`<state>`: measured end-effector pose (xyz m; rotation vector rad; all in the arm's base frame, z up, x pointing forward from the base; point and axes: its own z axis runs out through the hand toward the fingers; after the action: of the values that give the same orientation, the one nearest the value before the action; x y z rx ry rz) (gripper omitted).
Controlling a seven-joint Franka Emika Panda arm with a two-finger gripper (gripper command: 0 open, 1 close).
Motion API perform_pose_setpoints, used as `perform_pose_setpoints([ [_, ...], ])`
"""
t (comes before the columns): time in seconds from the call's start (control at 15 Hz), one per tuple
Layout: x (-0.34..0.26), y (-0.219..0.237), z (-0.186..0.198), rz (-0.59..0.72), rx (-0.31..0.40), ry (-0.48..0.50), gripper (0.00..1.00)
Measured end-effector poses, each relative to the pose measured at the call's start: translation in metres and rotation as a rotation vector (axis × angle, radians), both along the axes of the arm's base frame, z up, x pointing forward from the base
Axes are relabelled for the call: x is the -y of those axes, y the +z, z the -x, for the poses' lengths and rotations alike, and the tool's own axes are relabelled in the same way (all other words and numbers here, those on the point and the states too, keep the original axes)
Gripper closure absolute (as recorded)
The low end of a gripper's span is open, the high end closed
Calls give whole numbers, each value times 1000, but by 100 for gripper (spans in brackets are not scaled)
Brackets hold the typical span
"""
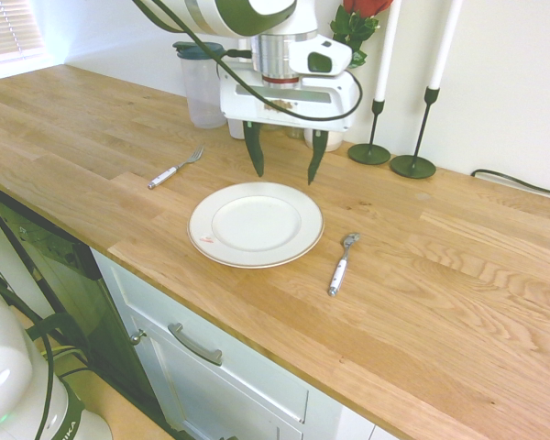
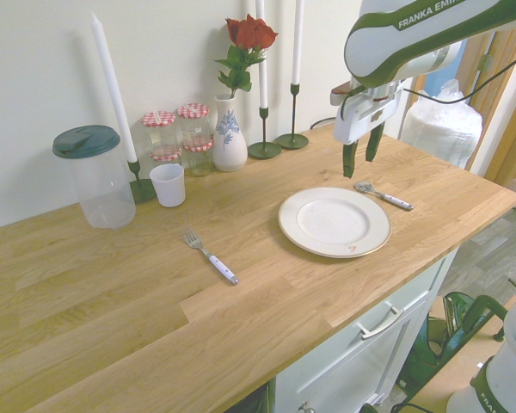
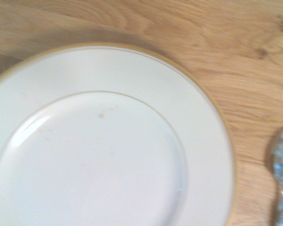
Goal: Put the spoon into the plate
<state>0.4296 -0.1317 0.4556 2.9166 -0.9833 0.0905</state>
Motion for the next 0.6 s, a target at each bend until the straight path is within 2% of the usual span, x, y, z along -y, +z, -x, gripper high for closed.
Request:
perform_pose_setpoints([
  [0.27, 61, -21, 12, -1, -19, -38, 0],
  [0.6, 94, -62, 16, -31, -70, -33, 0],
])
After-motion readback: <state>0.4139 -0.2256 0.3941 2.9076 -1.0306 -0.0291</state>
